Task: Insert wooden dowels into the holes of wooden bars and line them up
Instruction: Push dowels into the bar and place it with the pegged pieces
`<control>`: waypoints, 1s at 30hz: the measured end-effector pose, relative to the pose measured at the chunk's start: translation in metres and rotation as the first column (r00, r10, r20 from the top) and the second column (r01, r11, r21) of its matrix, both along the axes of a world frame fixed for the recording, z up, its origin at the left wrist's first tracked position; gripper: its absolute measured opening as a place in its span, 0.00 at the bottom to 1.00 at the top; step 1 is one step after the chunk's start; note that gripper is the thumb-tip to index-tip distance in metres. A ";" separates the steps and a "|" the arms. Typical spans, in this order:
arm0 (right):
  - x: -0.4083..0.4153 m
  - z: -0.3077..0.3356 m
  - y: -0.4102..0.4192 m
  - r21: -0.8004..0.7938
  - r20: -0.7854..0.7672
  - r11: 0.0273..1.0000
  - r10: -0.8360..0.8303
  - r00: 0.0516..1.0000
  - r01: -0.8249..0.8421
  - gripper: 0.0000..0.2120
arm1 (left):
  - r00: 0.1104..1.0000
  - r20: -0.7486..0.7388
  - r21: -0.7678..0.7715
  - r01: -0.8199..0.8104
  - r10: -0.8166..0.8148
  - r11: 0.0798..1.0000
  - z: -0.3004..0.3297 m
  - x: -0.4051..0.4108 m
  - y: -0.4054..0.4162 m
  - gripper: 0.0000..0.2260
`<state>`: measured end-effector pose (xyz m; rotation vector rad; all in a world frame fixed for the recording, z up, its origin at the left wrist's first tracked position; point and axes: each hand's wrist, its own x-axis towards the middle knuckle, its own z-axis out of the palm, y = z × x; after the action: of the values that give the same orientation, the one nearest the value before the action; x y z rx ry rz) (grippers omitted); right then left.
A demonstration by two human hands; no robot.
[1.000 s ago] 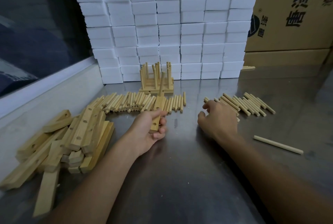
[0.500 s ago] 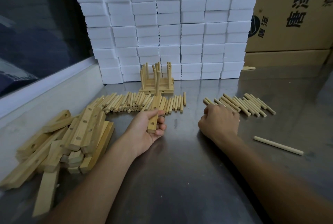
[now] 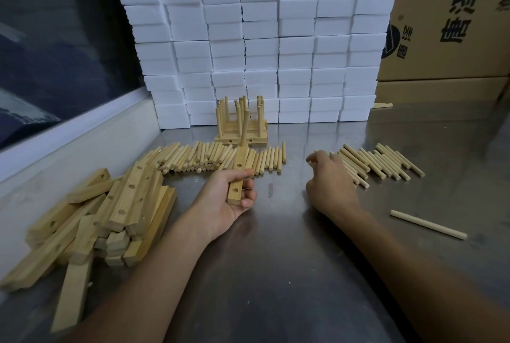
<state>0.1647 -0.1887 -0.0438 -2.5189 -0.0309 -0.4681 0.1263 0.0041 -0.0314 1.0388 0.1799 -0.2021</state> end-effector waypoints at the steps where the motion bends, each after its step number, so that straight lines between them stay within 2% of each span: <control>1: 0.000 0.000 0.001 0.028 0.043 1.000 0.008 0.999 -0.009 0.15 | 1.000 0.000 0.002 -0.001 0.001 1.000 0.000 0.000 0.000 0.07; 3: -0.001 -0.001 0.004 0.112 0.129 0.993 0.023 0.991 -0.037 0.08 | 1.000 -0.002 0.007 -0.007 0.007 1.000 -0.001 0.001 0.000 0.07; 5: -0.002 -0.002 0.005 0.193 0.178 0.978 0.044 0.983 -0.079 0.11 | 1.000 -0.003 0.007 -0.009 0.009 1.000 -0.001 0.001 0.000 0.07; 8: -0.005 -0.002 0.006 0.233 0.226 0.965 0.064 0.972 -0.118 0.12 | 1.000 -0.004 0.009 -0.018 0.018 1.000 -0.001 0.001 0.000 0.08; 13: -0.004 -0.002 0.008 0.348 0.229 0.924 0.079 0.970 -0.158 0.08 | 1.000 -0.003 0.016 -0.026 0.026 1.000 -0.001 0.001 -0.001 0.09; 19: -0.006 0.005 0.014 0.557 0.253 0.810 0.048 0.966 -0.186 0.10 | 1.000 0.007 0.043 -0.011 0.010 0.999 0.001 -0.001 -0.003 0.08; 21: -0.007 0.008 0.015 0.666 0.245 0.714 0.062 0.967 -0.214 0.11 | 1.000 0.012 0.057 -0.004 0.004 0.998 0.002 -0.002 -0.003 0.07; 23: -0.009 0.011 0.016 0.810 0.188 0.545 0.107 0.976 -0.216 0.14 | 1.000 0.024 0.080 0.007 -0.009 0.997 0.002 -0.003 -0.004 0.06; 27: -0.013 0.015 0.021 0.940 0.113 0.272 0.316 0.942 -0.204 0.13 | 0.998 0.057 0.107 0.030 -0.036 0.994 0.002 -0.004 -0.007 0.07; 28: -0.013 0.016 0.022 0.955 0.101 0.229 0.357 0.929 -0.191 0.13 | 0.997 0.061 0.107 0.036 -0.042 0.994 0.002 -0.005 -0.008 0.07; 30: -0.013 0.016 0.023 0.957 0.086 0.221 0.402 0.912 -0.187 0.12 | 0.996 0.072 0.110 0.052 -0.060 0.993 0.002 -0.006 -0.012 0.07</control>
<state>0.1515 -0.1653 -0.0282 -1.2261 -0.1237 -0.0077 0.1202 -0.0074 -0.0297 1.1586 0.0939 -0.2057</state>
